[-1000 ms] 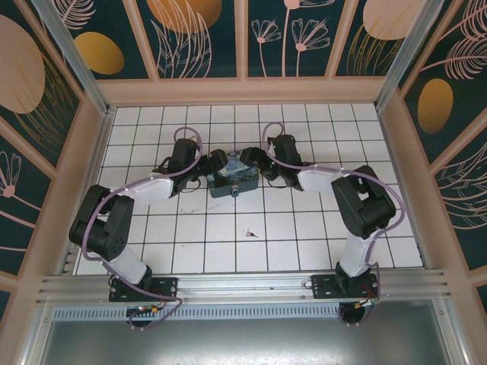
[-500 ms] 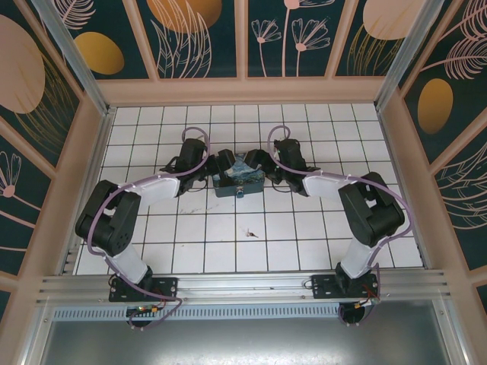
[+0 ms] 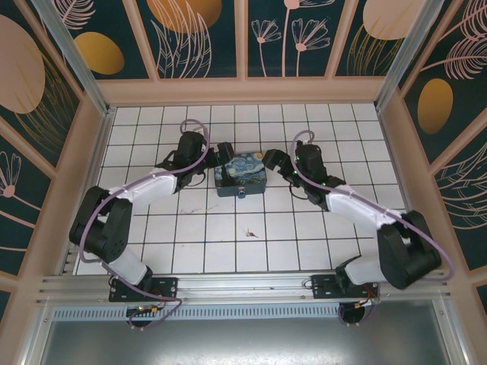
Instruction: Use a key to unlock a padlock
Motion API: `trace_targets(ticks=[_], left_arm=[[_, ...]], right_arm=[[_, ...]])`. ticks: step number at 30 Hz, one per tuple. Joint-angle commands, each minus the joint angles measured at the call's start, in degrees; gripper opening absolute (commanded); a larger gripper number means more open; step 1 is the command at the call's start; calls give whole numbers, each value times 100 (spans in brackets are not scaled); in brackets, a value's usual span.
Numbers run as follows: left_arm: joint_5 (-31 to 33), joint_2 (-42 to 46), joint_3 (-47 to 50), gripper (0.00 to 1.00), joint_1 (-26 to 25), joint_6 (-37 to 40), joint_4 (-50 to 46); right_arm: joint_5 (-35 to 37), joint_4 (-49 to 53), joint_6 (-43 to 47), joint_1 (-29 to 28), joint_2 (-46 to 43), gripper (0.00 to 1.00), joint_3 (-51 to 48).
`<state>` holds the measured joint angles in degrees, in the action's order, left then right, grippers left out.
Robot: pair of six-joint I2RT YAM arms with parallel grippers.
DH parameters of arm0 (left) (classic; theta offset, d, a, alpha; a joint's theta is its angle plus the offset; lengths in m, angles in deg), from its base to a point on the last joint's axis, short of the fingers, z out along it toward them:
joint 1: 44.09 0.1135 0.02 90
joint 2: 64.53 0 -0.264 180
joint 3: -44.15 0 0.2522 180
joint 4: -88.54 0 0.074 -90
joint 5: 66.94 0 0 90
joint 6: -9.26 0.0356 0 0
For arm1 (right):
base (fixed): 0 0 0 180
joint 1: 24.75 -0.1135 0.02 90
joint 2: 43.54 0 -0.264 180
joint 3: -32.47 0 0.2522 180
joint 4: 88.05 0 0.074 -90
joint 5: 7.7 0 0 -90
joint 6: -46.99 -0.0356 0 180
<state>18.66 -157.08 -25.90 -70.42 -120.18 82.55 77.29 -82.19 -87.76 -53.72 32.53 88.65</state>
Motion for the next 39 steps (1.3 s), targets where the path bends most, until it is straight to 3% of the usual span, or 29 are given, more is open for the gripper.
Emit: trace_targets(ticks=[1, 6, 10, 14, 19, 26, 39], left_arm=[[196, 544, 156, 99, 174, 116, -160], [276, 1175, 576, 99, 242, -54, -381], [170, 1674, 1135, 99, 242, -308, -376], [10, 2189, 1690, 99, 242, -441, -412], [-215, 2665, 2160, 99, 242, -495, -557], [-191, 3083, 2447, 99, 248, -505, -635], [-183, 3088, 2435, 99, 246, -433, -698]], right_arm=[[149, 629, 256, -146, -605, 96, -322], [432, 1439, 436, -967, -1067, 88, -495], [651, 1613, 309, -1831, -839, 81, -504], [1291, 1927, 258, -2779, -101, 74, -165], [1940, 2813, 574, -3518, 1231, 61, 744], [2327, 3313, 654, -3886, 2130, 57, 1357], [1943, 2926, 501, -3931, 1592, 56, 798]])
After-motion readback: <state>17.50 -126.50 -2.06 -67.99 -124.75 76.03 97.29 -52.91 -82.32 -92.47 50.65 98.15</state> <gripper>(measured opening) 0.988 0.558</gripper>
